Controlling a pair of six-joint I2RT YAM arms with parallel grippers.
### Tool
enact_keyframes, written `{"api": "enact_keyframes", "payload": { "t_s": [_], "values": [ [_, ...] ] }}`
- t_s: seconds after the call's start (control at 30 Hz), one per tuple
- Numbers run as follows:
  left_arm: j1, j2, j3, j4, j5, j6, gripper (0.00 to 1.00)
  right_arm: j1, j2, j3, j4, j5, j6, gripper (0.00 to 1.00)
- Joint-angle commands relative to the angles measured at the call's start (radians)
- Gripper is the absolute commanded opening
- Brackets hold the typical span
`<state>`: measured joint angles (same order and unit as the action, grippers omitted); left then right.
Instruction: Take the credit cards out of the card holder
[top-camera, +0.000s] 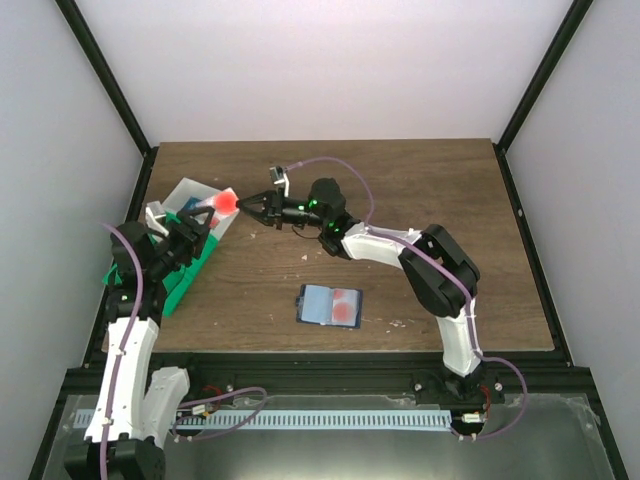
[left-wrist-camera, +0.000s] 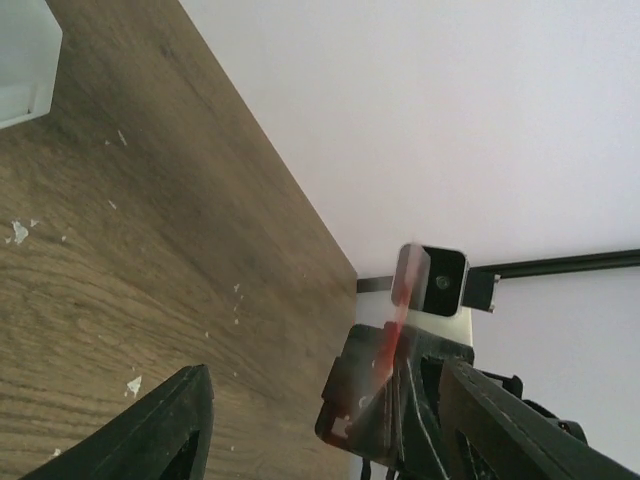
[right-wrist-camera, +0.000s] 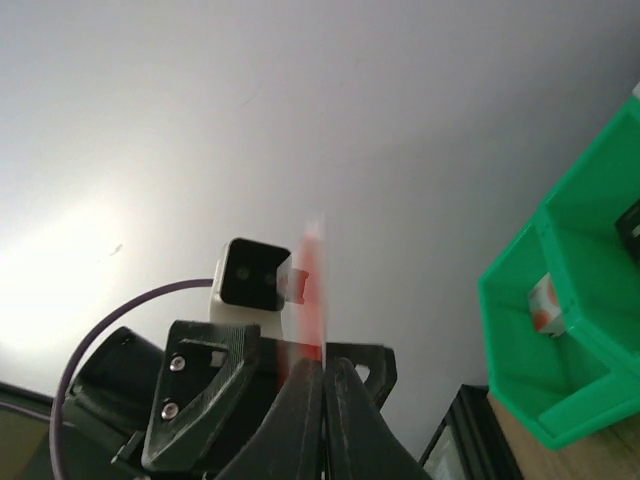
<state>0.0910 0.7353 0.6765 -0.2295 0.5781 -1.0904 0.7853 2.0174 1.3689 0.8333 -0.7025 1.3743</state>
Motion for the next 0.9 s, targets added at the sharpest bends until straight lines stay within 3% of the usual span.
{"api": "enact_keyframes", "payload": {
  "t_s": [0.0, 0.13, 0.23, 0.33, 0.47, 0.5, 0.53, 0.73, 0.87],
  "values": [
    [0.005, -0.004, 0.005, 0.036, -0.025, 0.015, 0.65, -0.012, -0.010, -0.033, 0.088, -0.046, 0.045, 0.00],
    [0.005, -0.007, 0.014, -0.006, -0.035, 0.039, 0.71, -0.014, -0.016, -0.053, 0.113, -0.045, 0.055, 0.01],
    [0.004, -0.017, -0.018, 0.039, -0.009, 0.008, 0.65, -0.014, -0.016, -0.048, 0.116, -0.056, 0.056, 0.01],
    [0.005, -0.022, -0.059, 0.110, 0.033, -0.040, 0.46, -0.014, -0.020, -0.063, 0.128, -0.057, 0.063, 0.01],
    [0.004, -0.028, -0.075, 0.134, 0.043, -0.049, 0.00, -0.014, -0.018, -0.069, 0.102, -0.055, 0.045, 0.00],
    [0.006, -0.030, -0.069, 0.123, 0.026, -0.031, 0.00, -0.014, -0.015, -0.069, 0.103, -0.057, 0.044, 0.01],
    [0.007, -0.028, -0.054, 0.092, 0.003, 0.010, 0.00, -0.014, -0.014, -0.073, 0.109, -0.061, 0.042, 0.05],
    [0.070, 0.034, 0.131, -0.189, -0.159, 0.257, 0.00, -0.017, -0.111, -0.214, 0.005, -0.065, -0.051, 0.64],
    [0.086, 0.083, 0.248, -0.372, -0.389, 0.379, 0.00, -0.017, -0.238, -0.367, -0.085, -0.087, -0.132, 0.91]
  ]
}}
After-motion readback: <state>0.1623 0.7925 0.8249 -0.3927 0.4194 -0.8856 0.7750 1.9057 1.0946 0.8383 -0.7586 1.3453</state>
